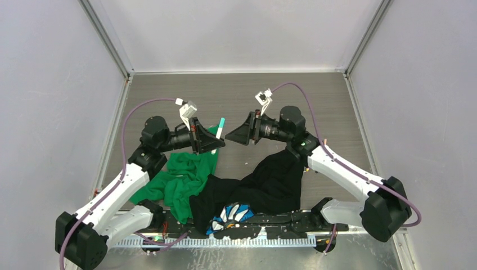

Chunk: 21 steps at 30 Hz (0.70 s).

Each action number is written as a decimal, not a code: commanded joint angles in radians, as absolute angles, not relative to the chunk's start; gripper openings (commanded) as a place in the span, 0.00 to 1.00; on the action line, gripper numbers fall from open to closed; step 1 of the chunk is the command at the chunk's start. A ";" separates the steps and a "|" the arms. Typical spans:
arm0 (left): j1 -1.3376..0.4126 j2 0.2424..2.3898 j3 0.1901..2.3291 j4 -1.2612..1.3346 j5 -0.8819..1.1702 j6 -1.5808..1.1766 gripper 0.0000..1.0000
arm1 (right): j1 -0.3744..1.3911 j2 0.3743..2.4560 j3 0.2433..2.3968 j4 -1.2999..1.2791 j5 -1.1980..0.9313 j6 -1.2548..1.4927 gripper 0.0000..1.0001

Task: Insert the pens into the pen caps
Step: Insert the pen cap onto the pen, then press the pen cap onto the pen.

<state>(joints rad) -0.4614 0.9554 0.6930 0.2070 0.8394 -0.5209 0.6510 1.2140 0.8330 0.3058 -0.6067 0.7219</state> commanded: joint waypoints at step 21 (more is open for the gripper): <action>-0.484 0.946 0.767 0.104 0.902 -0.387 0.00 | 0.525 1.218 0.987 0.436 -0.828 0.646 0.76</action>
